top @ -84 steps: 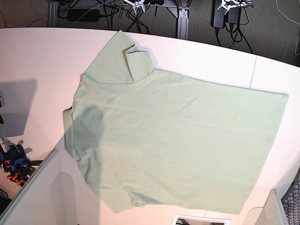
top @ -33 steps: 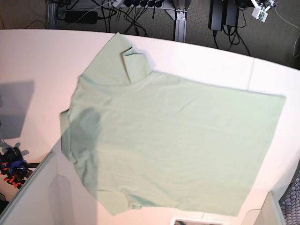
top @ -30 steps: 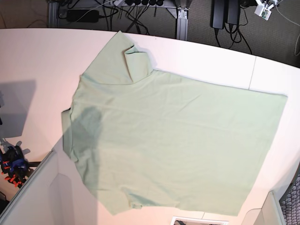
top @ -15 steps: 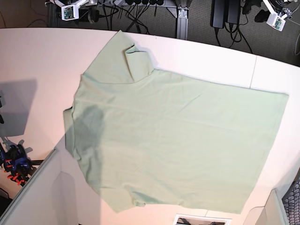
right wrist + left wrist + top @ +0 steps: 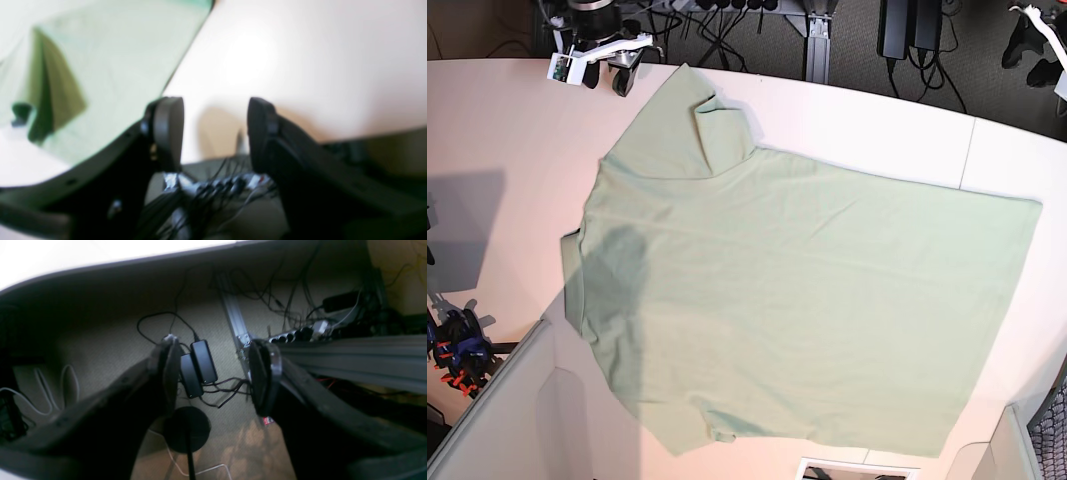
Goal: Fold the T-shirt properly
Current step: 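Grasp the shirt's shoulder and hem corners with right and left grippers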
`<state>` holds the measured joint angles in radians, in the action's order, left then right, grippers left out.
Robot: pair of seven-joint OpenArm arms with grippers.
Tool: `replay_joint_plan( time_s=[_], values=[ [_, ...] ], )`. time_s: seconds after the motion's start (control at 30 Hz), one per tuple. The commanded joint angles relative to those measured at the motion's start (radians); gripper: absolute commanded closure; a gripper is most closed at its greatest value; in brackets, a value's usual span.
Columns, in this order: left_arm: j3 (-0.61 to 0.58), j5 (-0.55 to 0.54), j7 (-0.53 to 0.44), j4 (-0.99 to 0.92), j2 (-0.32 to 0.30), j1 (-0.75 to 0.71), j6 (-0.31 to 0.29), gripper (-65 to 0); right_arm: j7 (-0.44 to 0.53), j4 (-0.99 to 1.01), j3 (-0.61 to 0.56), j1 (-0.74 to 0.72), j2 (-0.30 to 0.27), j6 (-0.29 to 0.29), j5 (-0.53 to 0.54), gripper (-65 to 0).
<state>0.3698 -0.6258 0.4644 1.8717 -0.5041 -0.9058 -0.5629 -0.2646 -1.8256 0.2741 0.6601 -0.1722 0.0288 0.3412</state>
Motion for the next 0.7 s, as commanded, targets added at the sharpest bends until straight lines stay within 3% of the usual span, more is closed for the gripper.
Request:
replay_joint_plan(
  time_s=[0.0,0.3,0.5,0.67],
  values=[
    [0.007,-0.013,-0.015,0.014,-0.016,-0.011,-0.009,-35.9,0.017,-0.001,-0.005,-0.012,0.005,0.019,0.009,-30.6],
    [0.018,-0.014,-0.024,0.014,-0.048,-0.008,0.029,-35.9,-0.01,0.074,-0.078,-0.095,0.135,0.03,0.032,-30.6],
    [0.077,-0.056,-0.047,0.014,-0.047,0.003,0.105,-35.9,-0.018,0.074,-0.133,-0.094,0.177,0.031,0.033,-30.6],
    [0.119,-0.109,0.014,0.014,-0.048,0.073,0.103,-35.9,-0.017,0.074,-0.137,-0.095,0.187,0.031,0.033,-30.6]
  ],
)
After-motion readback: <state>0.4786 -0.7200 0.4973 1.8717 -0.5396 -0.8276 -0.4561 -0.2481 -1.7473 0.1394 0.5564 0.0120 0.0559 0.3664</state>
